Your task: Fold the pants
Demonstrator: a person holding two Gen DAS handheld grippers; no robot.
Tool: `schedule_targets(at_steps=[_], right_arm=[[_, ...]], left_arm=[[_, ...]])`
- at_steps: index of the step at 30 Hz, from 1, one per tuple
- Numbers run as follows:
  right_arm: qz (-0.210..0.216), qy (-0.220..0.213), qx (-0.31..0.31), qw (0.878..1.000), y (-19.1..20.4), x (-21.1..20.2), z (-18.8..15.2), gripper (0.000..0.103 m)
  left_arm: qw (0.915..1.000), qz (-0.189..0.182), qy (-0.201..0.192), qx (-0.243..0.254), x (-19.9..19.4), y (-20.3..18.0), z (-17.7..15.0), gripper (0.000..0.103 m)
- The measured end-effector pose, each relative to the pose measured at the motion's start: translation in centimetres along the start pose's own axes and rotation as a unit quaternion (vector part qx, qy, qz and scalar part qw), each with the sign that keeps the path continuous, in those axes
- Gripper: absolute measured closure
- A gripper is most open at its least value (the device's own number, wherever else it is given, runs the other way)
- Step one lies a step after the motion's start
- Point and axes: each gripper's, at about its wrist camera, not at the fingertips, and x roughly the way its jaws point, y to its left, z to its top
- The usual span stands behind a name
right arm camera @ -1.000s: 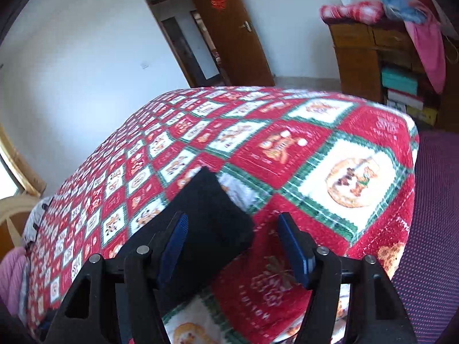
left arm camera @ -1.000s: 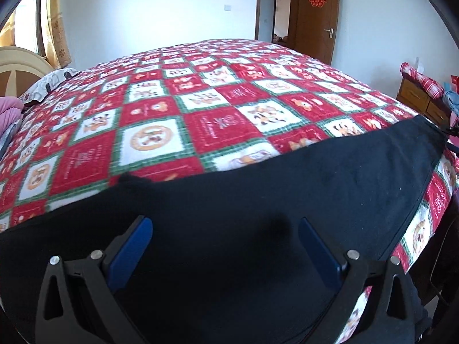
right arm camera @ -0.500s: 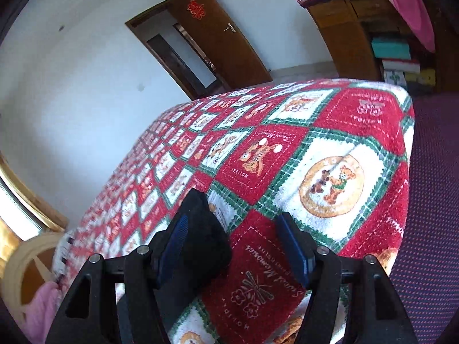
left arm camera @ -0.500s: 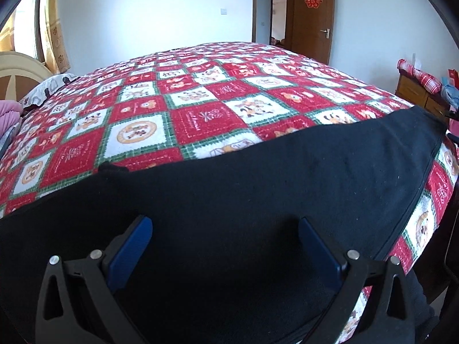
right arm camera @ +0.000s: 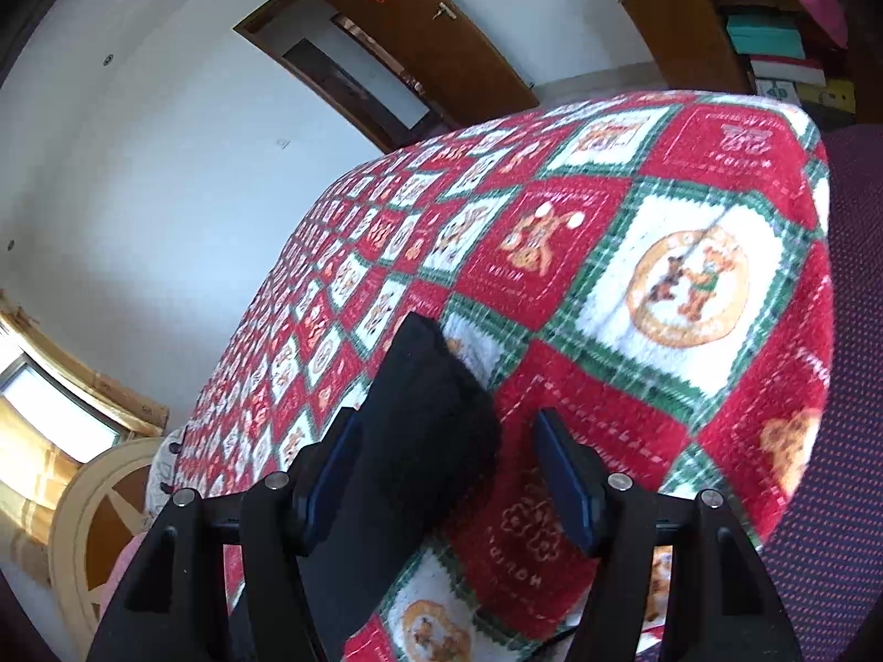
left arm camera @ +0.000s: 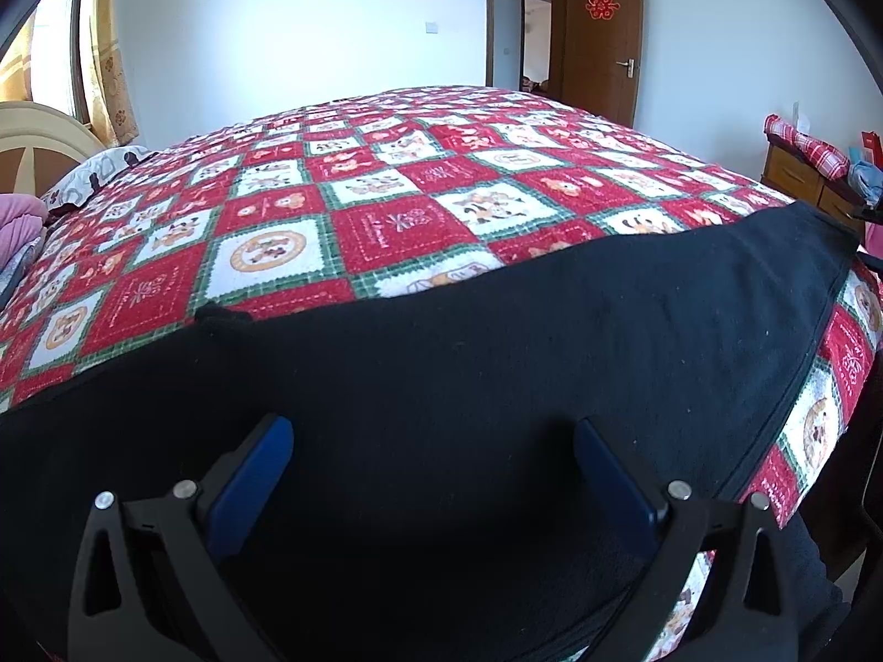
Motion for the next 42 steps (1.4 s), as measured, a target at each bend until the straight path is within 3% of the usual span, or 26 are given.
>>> schedule_targets(at_steps=[7,9,12,14,18,23,27,30,33,42], right_arm=[[0.010,0.006,-0.003,1.000,-0.4,1.0,-0.5,0.060],[0.013,0.001,-0.001,1.000,-0.9,1.3,-0.5,0.075],[0.027,-0.004,0.015,1.000,-1.7,1.4,-0.3,0.083],[0.029,-0.007,0.006,1.000,-1.5,1.4,-0.4,0.090],[0.041,-0.018,-0.026,0.999,0.2,0.7,-0.5,0.091],[0.031,-0.023,-0.071,0.997,2.1,0.8,-1.2,0.091],[0.027,-0.008,-0.055,0.998,1.4,1.8,-1.6,0.091],[0.027,-0.013,-0.052,0.998,1.4,1.8,-1.5,0.091],[0.027,-0.020,-0.052,0.998,1.4,1.4,-1.4,0.091],[0.046,-0.027,-0.041,0.998,1.1,1.0,-1.3,0.091]], left_arm=[[0.9997,-0.002,0.001,-0.023,-1.0,1.5,-0.2,0.000],[0.9989,0.003,-0.001,-0.047,-1.6,2.9,-0.4,0.000],[0.9972,0.019,0.000,-0.073,-2.0,5.1,-0.7,0.000],[0.9950,0.051,0.000,-0.086,-2.3,7.0,-1.3,0.000],[0.9884,0.087,-0.011,-0.124,-4.0,11.5,-2.3,0.000],[0.9685,0.173,-0.035,-0.175,-7.7,19.5,-3.7,0.000],[0.9574,0.157,-0.029,-0.241,-7.9,24.5,-5.6,0.001],[0.9534,0.164,-0.030,-0.251,-7.6,26.1,-6.2,0.011],[0.9565,0.135,-0.013,-0.258,-6.5,27.0,-7.0,0.023],[0.9652,0.110,-0.036,-0.235,-7.1,27.2,-8.5,0.023]])
